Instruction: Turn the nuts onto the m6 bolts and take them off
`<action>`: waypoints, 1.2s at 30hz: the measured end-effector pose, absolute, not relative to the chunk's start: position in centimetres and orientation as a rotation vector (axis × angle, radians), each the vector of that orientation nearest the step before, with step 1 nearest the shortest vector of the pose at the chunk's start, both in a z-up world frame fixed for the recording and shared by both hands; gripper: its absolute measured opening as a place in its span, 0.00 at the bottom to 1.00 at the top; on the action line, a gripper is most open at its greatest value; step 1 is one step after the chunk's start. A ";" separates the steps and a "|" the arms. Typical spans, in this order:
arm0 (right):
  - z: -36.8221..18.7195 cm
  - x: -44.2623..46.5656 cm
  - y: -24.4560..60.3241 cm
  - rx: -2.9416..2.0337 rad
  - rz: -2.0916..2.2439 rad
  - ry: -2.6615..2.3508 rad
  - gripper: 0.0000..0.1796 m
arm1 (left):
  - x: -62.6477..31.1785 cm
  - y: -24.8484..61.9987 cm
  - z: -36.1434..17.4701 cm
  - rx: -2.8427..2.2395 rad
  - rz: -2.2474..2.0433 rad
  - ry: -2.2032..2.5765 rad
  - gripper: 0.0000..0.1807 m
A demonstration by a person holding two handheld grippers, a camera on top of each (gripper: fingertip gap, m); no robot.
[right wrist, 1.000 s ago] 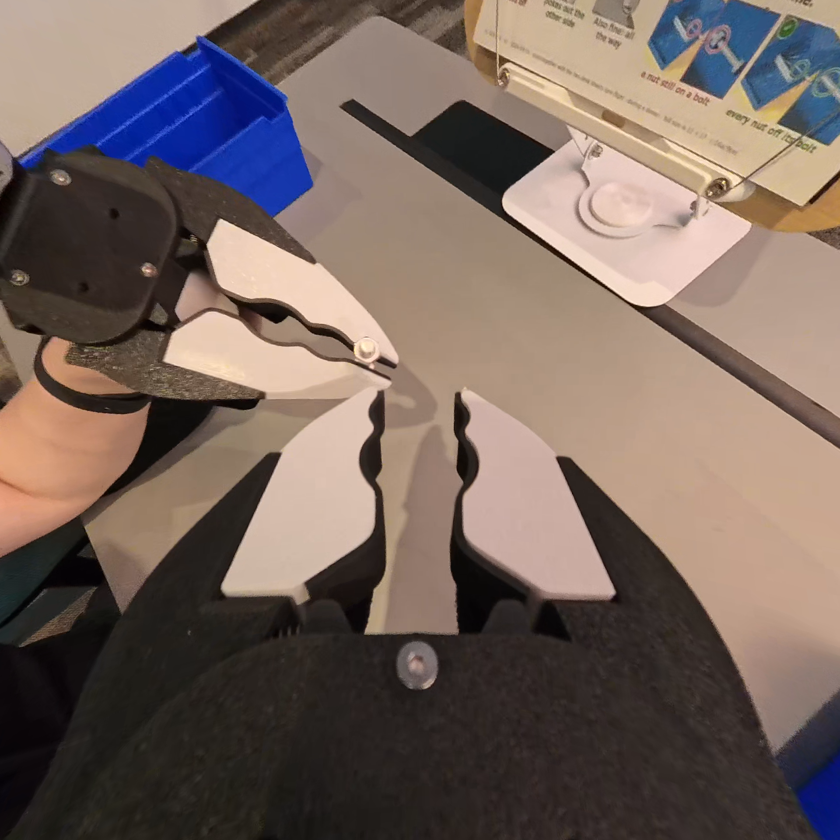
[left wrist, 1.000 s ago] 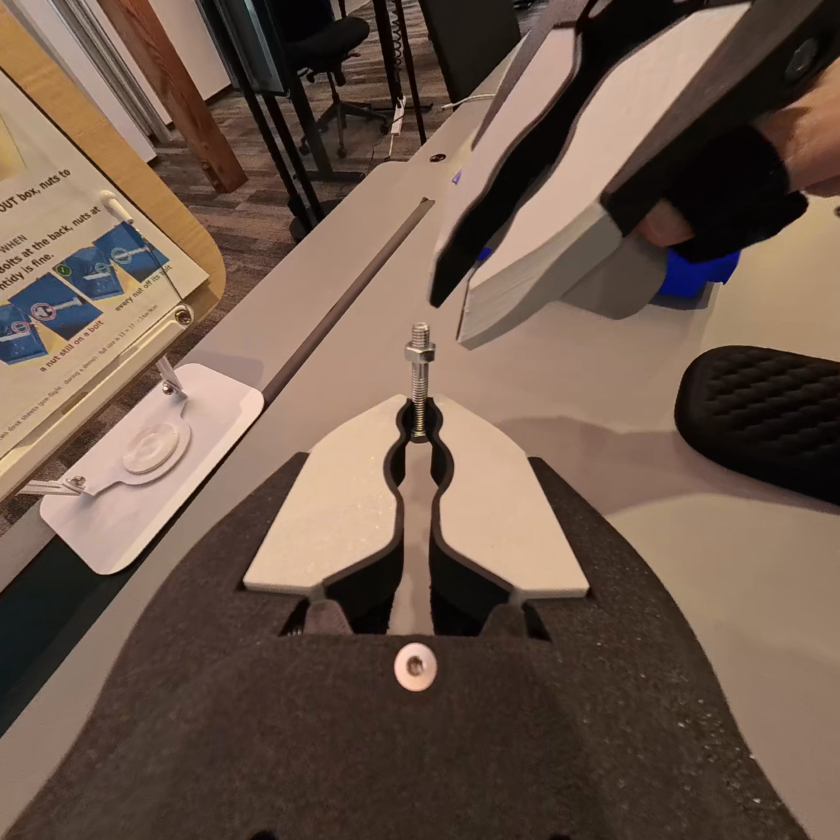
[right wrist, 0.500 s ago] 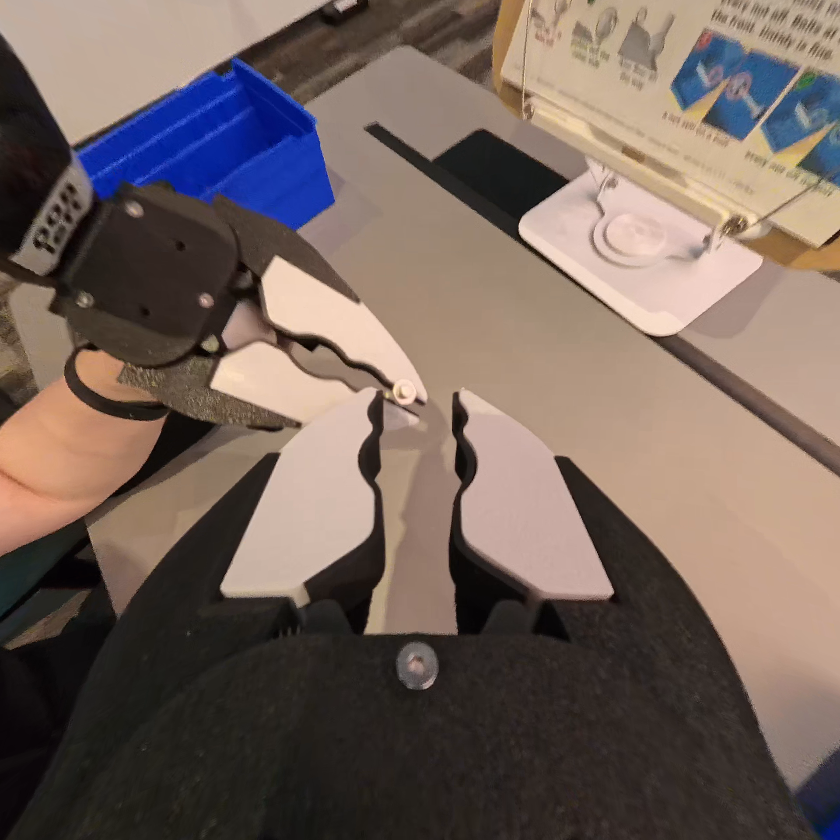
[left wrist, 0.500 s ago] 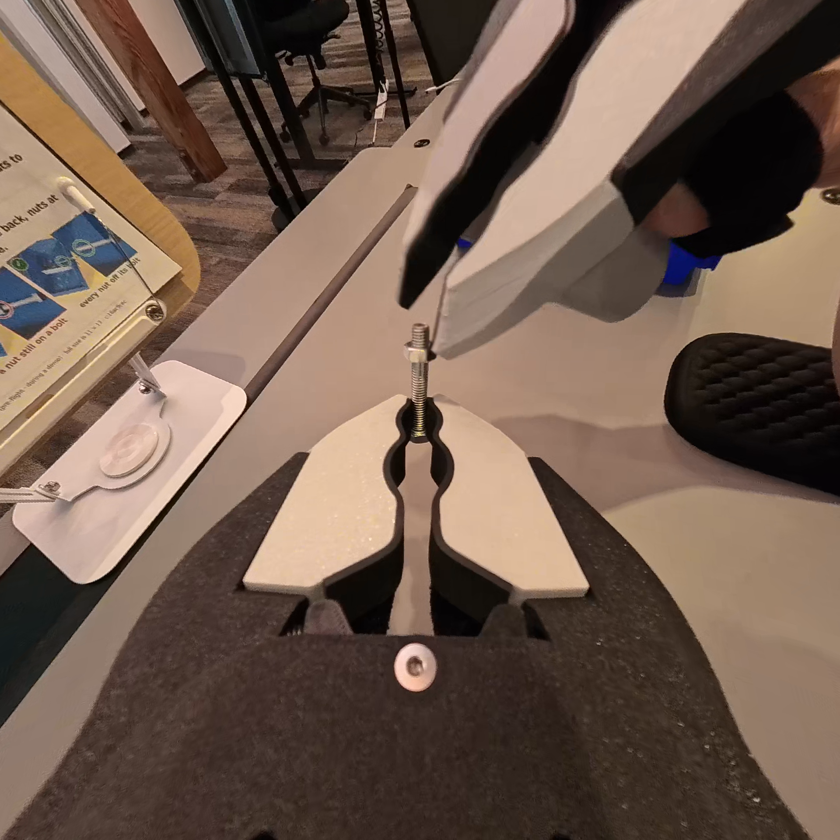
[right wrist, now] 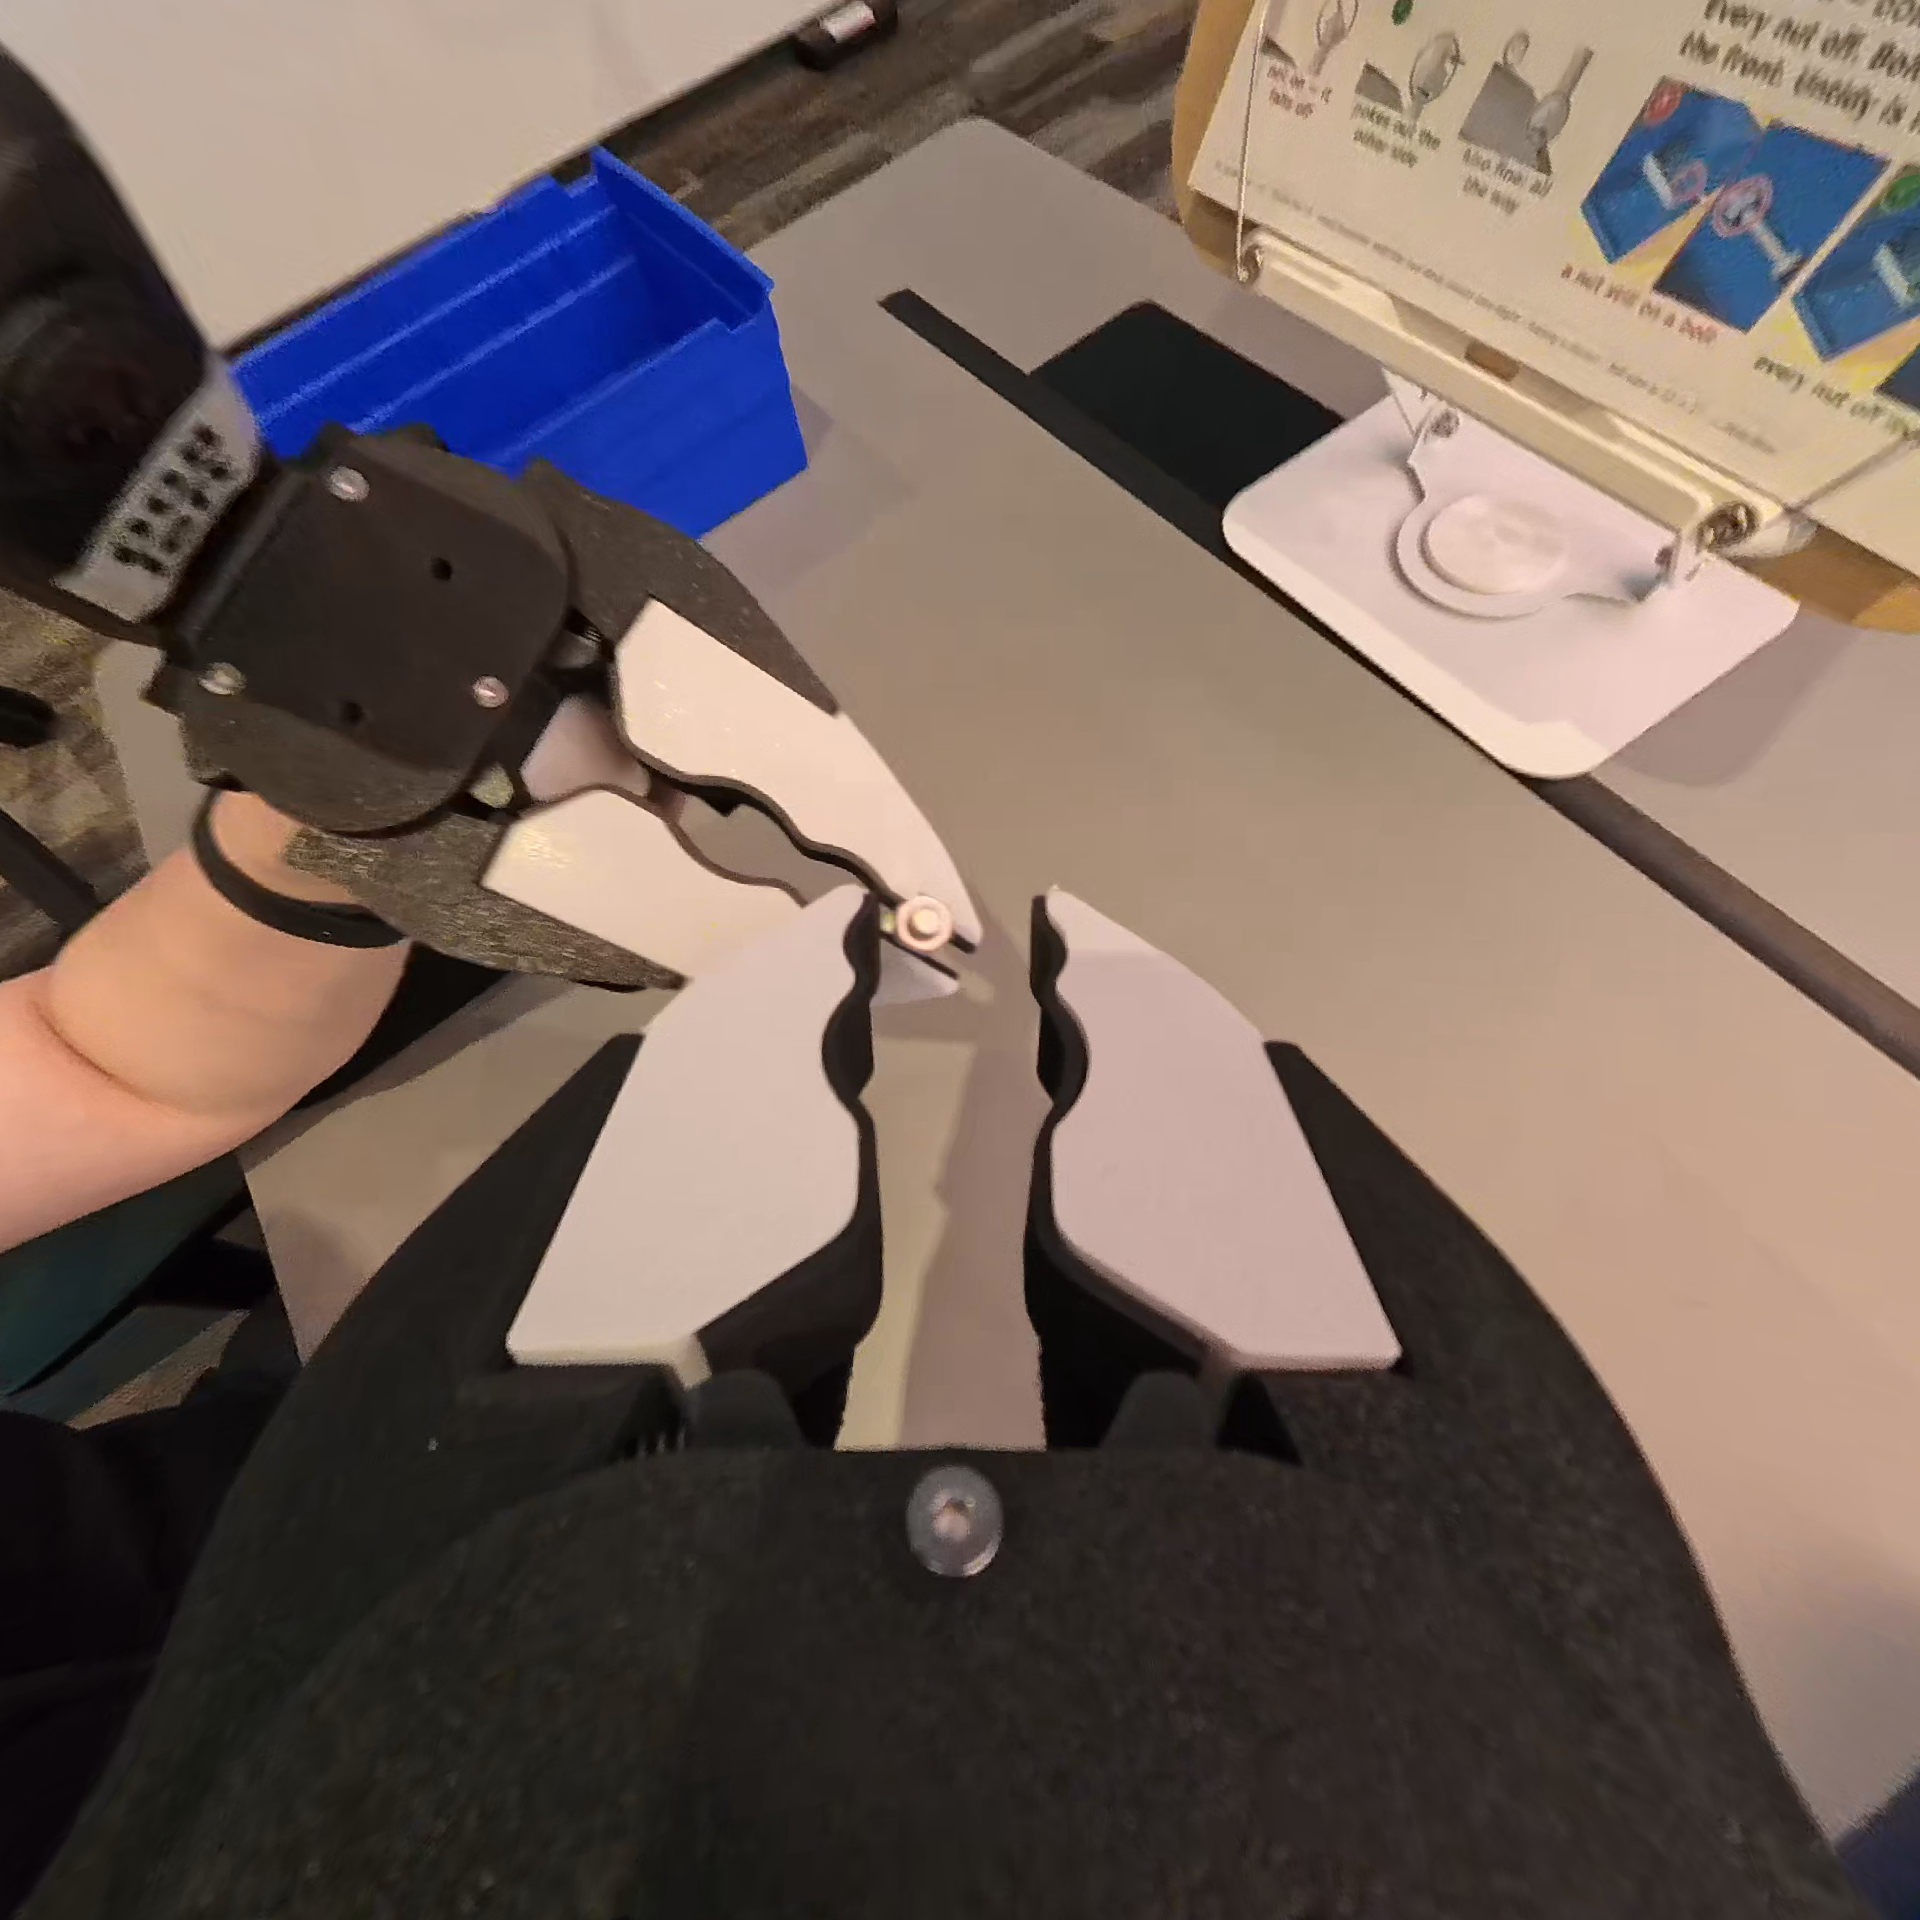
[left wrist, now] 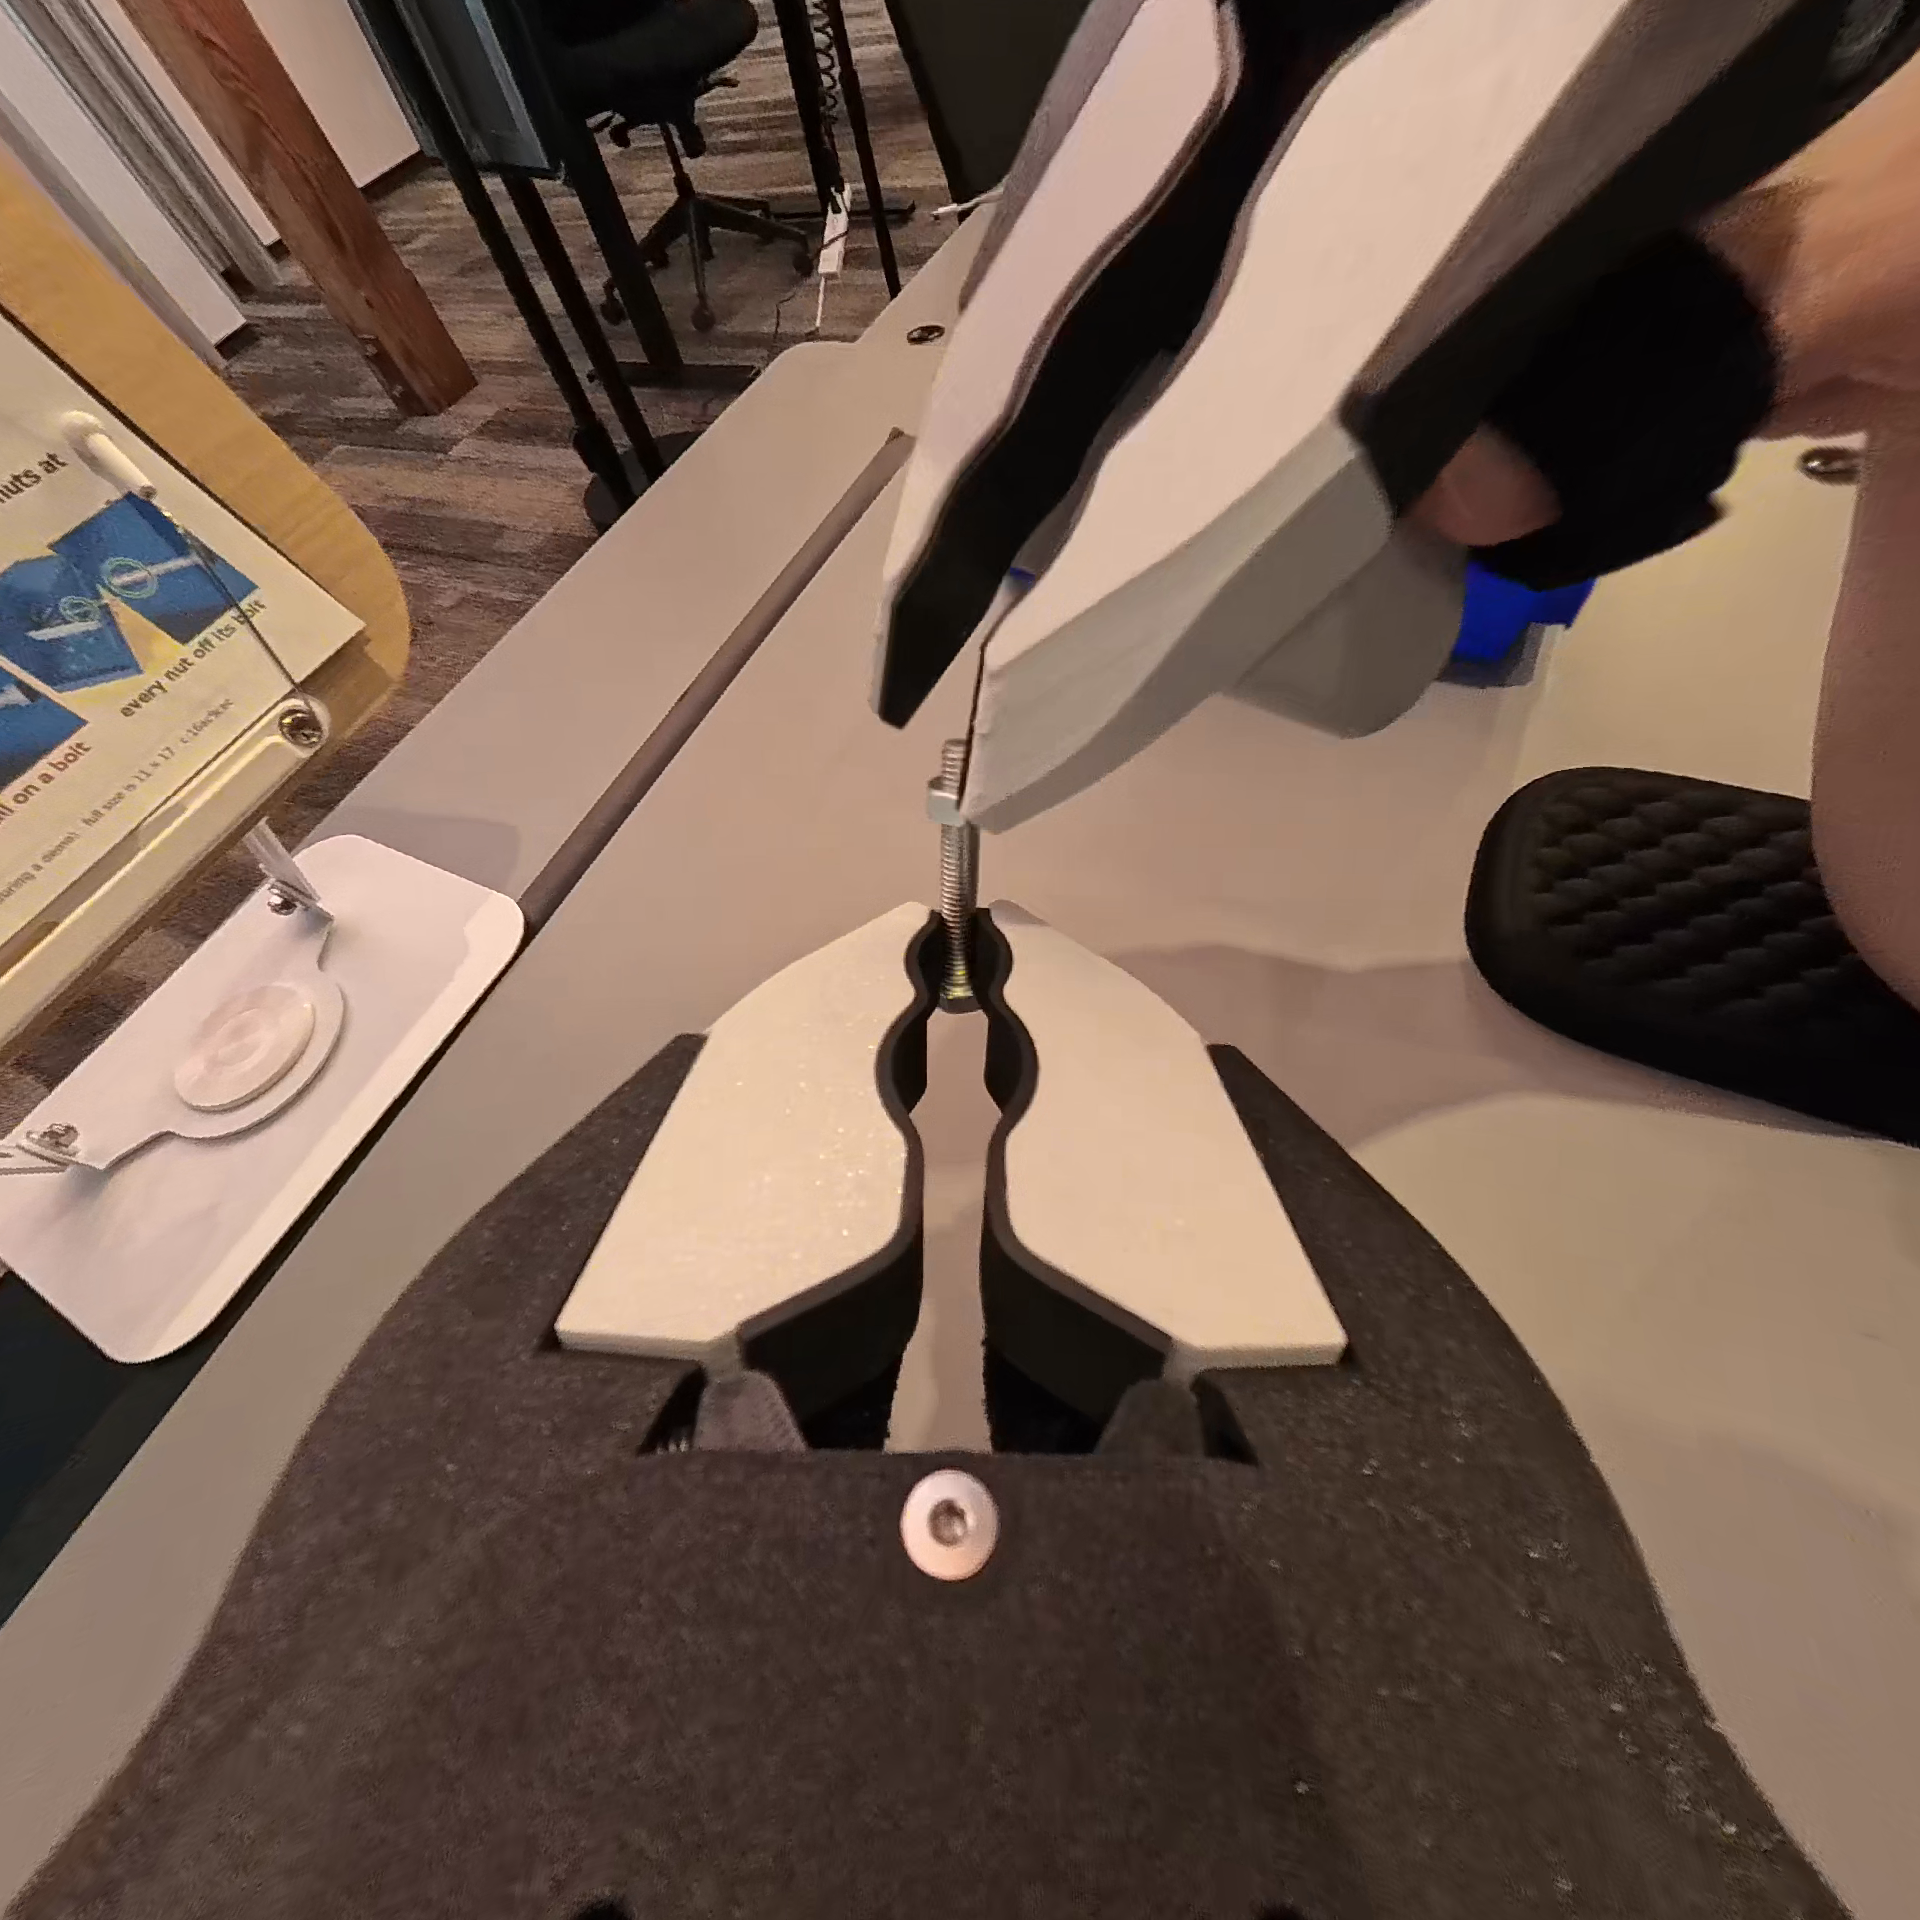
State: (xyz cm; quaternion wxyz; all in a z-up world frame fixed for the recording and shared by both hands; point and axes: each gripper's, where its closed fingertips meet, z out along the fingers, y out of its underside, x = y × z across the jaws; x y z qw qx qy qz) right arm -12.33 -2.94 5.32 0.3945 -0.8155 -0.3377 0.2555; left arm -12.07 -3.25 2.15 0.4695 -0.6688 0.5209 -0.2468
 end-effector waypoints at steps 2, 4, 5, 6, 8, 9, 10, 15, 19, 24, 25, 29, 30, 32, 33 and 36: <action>5.1 -11.6 -2.7 -2.097 0.636 -0.834 0.19 | -12.1 -3.4 2.3 -1.642 -0.623 1.275 0.03; 5.2 -11.2 -3.0 -2.099 0.644 -0.842 0.14 | -12.2 -3.3 2.4 -1.641 -0.624 1.270 0.03; 5.0 -10.8 -3.1 -2.110 0.610 -0.851 0.15 | -12.3 -3.3 2.4 -1.641 -0.620 1.268 0.03; 4.9 -10.6 -3.2 -2.119 0.592 -0.861 0.15 | -12.3 -3.2 2.5 -1.640 -0.621 1.264 0.03; 5.3 -10.9 -3.4 -2.100 0.625 -0.861 0.15 | -12.3 -3.3 2.7 -1.637 -0.634 1.260 0.03; 5.6 -11.3 -3.3 -2.075 0.651 -0.852 0.15 | -12.3 -3.3 2.7 -1.636 -0.636 1.259 0.03; 5.9 -11.7 -3.2 -2.054 0.675 -0.847 0.16 | -12.3 -3.3 2.7 -1.634 -0.632 1.260 0.03; 4.6 -11.9 -3.1 -2.112 0.651 -0.877 0.16 | -12.3 -3.3 3.2 -1.608 -0.611 1.250 0.03; 5.1 -11.9 -3.6 -2.091 0.676 -0.889 0.16 | -12.6 -3.2 3.6 -1.598 -0.617 1.235 0.03; 6.3 -12.3 -3.0 -2.016 0.658 -0.847 0.16 | -12.4 -3.4 3.5 -1.589 -0.601 1.251 0.03; 6.1 -12.2 -3.1 -2.036 0.668 -0.852 0.16 | -12.4 -3.3 3.5 -1.590 -0.590 1.253 0.03; 5.4 -10.6 -3.0 -2.094 0.617 -0.836 0.14 | -12.6 -3.3 3.7 -1.593 -0.611 1.242 0.03; 5.7 -10.9 -3.1 -2.079 0.640 -0.836 0.14 | -12.6 -3.3 3.7 -1.591 -0.606 1.241 0.03; 6.0 -11.6 -3.6 -2.058 0.669 -0.855 0.15 | -12.4 -3.3 3.5 -1.585 -0.596 1.248 0.03; 5.9 -11.8 -3.6 -2.061 0.646 -0.865 0.15 | -12.2 -3.4 3.5 -1.574 -0.596 1.248 0.03; 4.9 -11.0 -3.7 -2.132 0.522 -0.880 0.16 | -11.4 -3.2 3.5 -1.522 -0.626 1.194 0.03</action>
